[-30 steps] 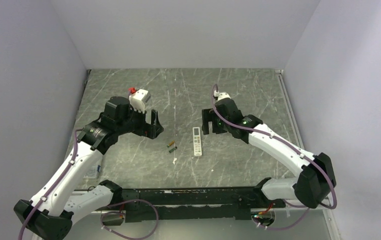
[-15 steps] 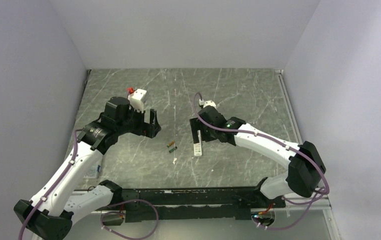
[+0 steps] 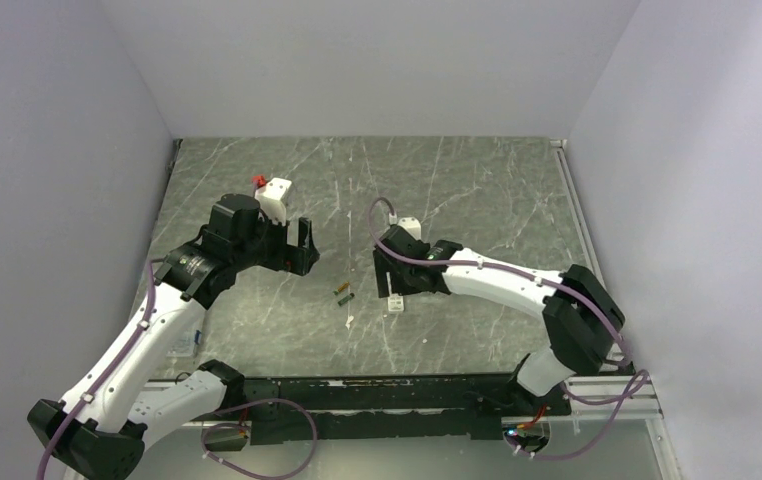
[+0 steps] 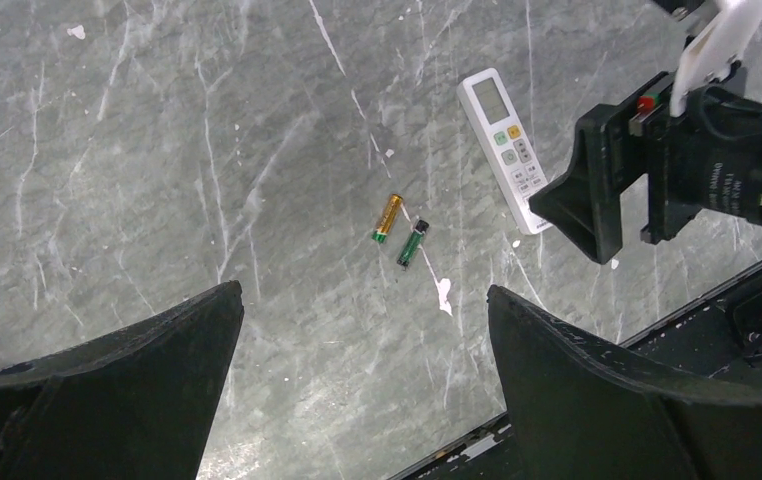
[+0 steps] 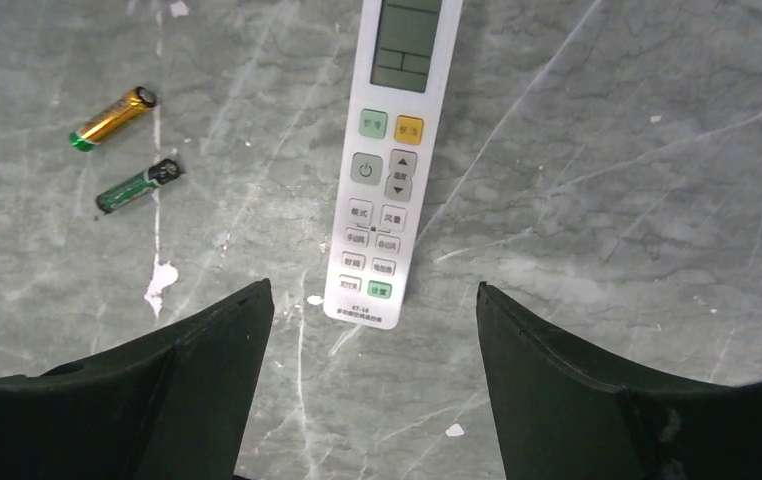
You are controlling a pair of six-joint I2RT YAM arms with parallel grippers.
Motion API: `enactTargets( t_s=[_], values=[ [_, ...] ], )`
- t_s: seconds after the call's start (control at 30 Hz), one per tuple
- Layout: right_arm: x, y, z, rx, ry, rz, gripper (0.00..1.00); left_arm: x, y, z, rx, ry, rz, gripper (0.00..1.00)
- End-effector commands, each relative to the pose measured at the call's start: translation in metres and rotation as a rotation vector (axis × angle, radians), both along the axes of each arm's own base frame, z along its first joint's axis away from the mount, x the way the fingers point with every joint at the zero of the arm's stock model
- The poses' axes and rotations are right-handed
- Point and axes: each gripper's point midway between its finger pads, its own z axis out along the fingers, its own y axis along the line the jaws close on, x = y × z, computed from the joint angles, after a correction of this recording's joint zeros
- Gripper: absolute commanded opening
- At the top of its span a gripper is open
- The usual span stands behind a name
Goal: Load the batteries into the remote control
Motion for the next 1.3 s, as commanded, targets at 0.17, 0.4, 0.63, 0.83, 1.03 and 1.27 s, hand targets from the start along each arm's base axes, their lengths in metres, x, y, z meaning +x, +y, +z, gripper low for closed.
enactTargets(
  t_s=[0.17, 0.4, 0.63, 0.83, 1.03, 1.27],
  values=[
    [0.001, 0.003, -0.017, -0.033, 0.025, -0.076, 0.72, 0.000, 0.001, 0.007, -0.014, -0.021, 0.012, 0.99],
    [-0.002, 0.011, -0.029, -0.019, 0.053, -0.077, 0.68, 0.000, 0.001, 0.006, -0.012, -0.016, 0.009, 0.99],
    [-0.002, 0.015, -0.035, -0.036, 0.063, -0.082, 0.64, 0.000, 0.001, 0.005, -0.010, -0.011, 0.010, 0.99],
    [-0.003, 0.018, -0.038, -0.055, 0.066, -0.084, 0.60, 0.000, 0.001, 0.006, -0.010, -0.012, 0.009, 0.99],
    [-0.003, 0.017, -0.042, -0.082, 0.066, -0.095, 0.55, -0.002, 0.002, 0.009, -0.015, -0.024, 0.012, 0.99],
    [-0.004, 0.013, -0.044, -0.100, 0.066, -0.110, 0.49, -0.003, 0.001, 0.010, -0.018, -0.025, 0.006, 0.99]
  ],
)
